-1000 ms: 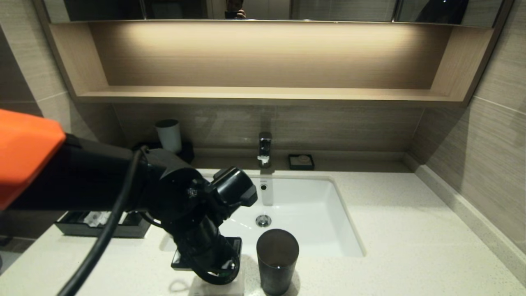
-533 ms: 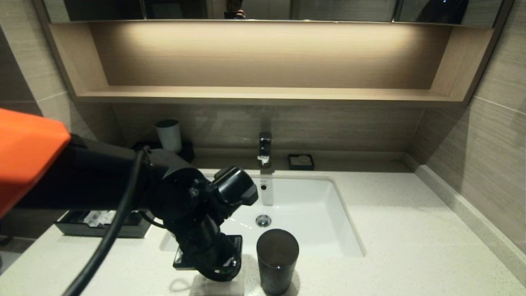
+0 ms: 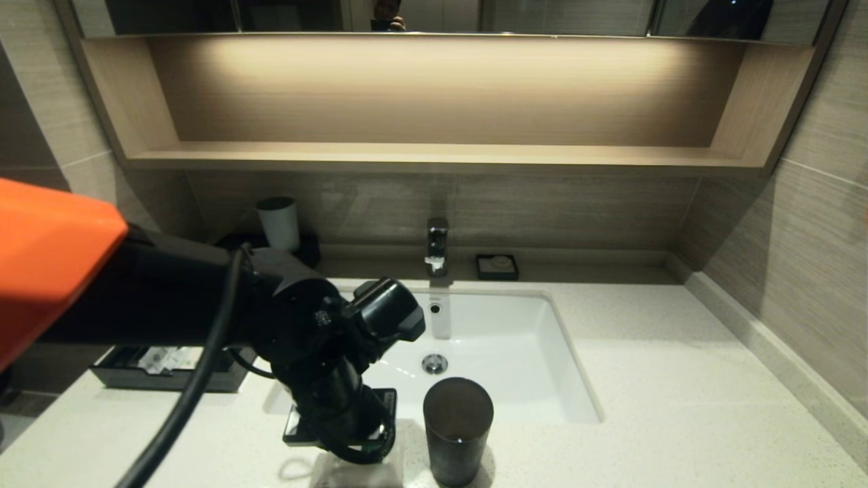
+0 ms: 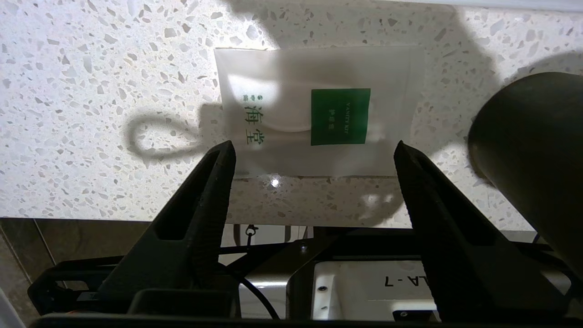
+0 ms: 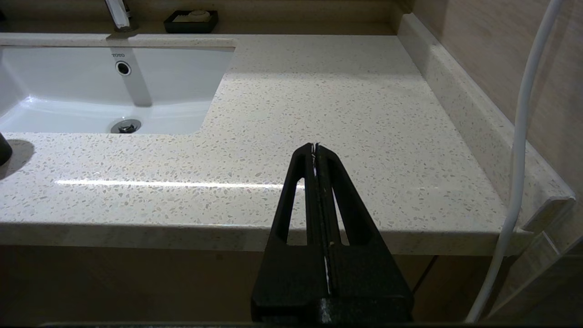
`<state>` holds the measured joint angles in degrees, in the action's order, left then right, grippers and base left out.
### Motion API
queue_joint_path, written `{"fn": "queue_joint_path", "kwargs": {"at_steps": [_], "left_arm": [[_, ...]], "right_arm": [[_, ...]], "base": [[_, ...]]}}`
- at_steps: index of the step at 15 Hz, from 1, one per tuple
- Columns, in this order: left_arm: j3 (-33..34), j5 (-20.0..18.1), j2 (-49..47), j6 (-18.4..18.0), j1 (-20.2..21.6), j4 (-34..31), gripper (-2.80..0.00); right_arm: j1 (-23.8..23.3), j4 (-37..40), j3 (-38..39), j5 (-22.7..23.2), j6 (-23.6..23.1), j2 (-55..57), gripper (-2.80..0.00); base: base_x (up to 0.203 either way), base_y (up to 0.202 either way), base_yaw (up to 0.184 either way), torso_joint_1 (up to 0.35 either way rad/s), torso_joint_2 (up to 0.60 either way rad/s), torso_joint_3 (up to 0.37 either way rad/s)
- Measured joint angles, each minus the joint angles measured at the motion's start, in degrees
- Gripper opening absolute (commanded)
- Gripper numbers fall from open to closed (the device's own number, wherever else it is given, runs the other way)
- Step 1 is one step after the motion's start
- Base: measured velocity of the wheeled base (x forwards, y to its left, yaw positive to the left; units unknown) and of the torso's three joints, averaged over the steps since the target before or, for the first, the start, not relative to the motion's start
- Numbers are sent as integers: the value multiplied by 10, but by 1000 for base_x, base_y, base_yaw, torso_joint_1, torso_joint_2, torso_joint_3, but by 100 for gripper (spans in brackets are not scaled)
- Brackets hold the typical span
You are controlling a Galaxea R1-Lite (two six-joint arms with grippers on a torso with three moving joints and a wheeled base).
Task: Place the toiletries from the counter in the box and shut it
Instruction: Pick up the bathroom toiletry
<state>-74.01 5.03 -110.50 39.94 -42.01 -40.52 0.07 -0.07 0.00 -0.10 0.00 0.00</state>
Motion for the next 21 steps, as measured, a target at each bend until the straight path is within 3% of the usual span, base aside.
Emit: {"fn": "queue_joint_path", "kwargs": {"at_steps": [21], "left_arm": [[-6, 1, -38, 8, 8, 2, 0]], "right_arm": [[0, 0, 0, 0, 0, 0, -280]], "base": [[0, 0, 0, 0, 0, 0]]}}
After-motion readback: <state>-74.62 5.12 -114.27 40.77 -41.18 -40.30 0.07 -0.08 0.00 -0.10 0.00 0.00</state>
